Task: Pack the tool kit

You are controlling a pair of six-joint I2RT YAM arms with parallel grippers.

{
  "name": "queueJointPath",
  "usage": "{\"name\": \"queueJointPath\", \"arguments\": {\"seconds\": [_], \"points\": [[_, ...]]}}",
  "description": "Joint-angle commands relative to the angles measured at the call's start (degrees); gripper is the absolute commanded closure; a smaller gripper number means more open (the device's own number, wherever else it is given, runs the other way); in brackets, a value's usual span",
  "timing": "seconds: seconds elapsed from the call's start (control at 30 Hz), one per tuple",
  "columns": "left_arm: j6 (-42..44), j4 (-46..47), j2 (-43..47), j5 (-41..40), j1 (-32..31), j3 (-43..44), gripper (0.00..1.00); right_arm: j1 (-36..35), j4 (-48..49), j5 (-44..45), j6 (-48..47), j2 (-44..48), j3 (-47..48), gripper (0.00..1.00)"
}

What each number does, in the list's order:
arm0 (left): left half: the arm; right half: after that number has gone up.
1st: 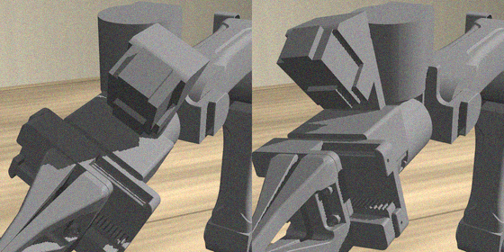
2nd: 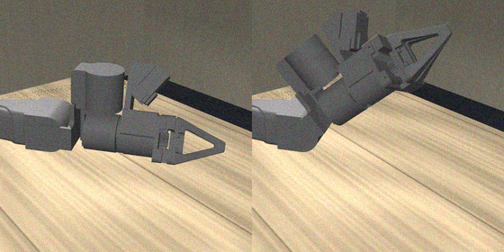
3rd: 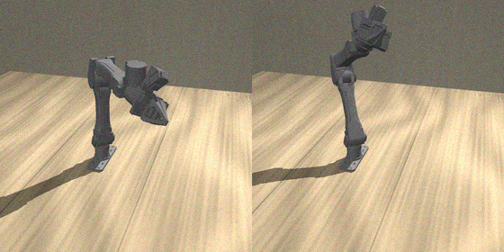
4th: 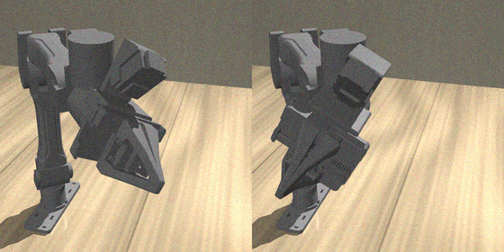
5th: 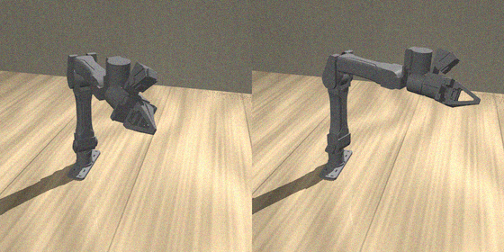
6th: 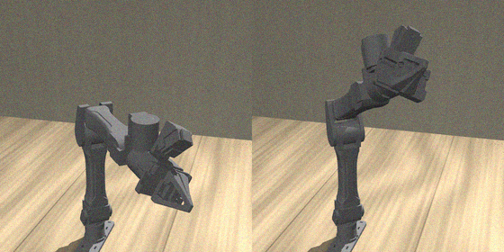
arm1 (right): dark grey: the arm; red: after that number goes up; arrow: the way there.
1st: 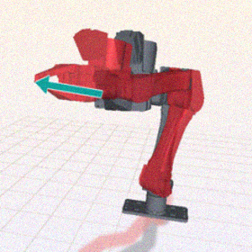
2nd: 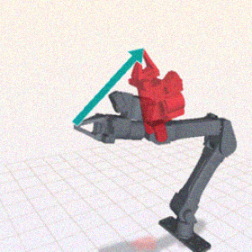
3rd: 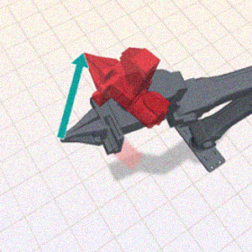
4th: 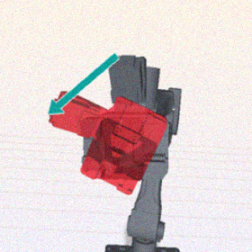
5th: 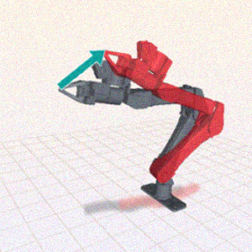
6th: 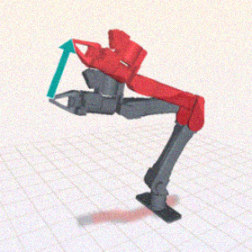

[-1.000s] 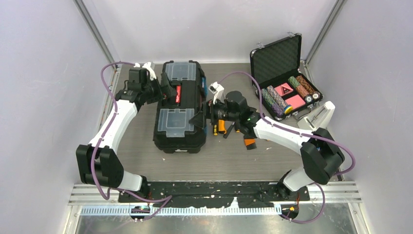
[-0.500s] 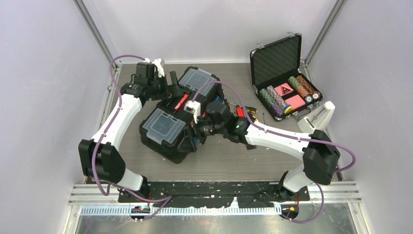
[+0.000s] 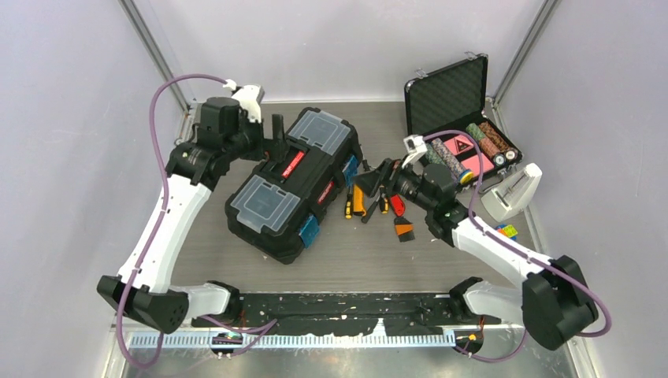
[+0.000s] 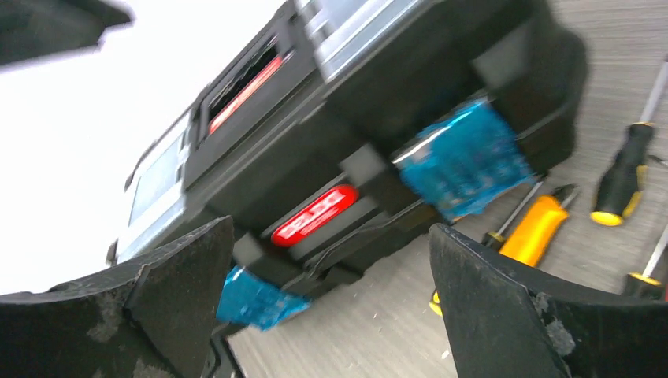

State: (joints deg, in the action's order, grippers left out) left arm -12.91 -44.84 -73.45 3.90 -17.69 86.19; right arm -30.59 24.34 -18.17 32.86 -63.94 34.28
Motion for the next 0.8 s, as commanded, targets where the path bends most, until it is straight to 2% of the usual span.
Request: {"name": "queueJointPath", "arguments": {"seconds": [0.0, 0.1, 0.23, 0.27, 0.47, 0.77], "points": [[6.1, -3.3, 1.3, -2.2, -4.5, -0.8, 0.00, 7.1, 14.3, -3.5, 13.6, -6.2, -1.4, 0.01], [8.1, -2.8, 0.7, -2.1, -6.8, -0.7, 0.00, 10.4, 27.3, -6.3, 22.9, -16.4, -1.8, 0.06], [11.0, -2.0, -1.1, -3.4, -8.9, -1.3, 0.00, 10.9, 42.1, -8.3, 35.7, -29.0, 0.2, 0.01], [11.4, -1.4, -2.0, -3.4, -9.3, -1.6, 0.00, 10.9, 44.8, -7.9, 36.6, -30.5, 0.6, 0.04], [12.4, -0.8, -7.5, -5.6, -11.4, 0.2, 0.00, 10.9, 46.0, -6.5, 35.9, -39.2, 3.4, 0.05], [10.7, 0.0, -13.6, -1.9, -12.3, 1.4, 0.00, 10.5, 50.9, -7.4, 37.7, -45.8, 4.9, 0.05]]}}
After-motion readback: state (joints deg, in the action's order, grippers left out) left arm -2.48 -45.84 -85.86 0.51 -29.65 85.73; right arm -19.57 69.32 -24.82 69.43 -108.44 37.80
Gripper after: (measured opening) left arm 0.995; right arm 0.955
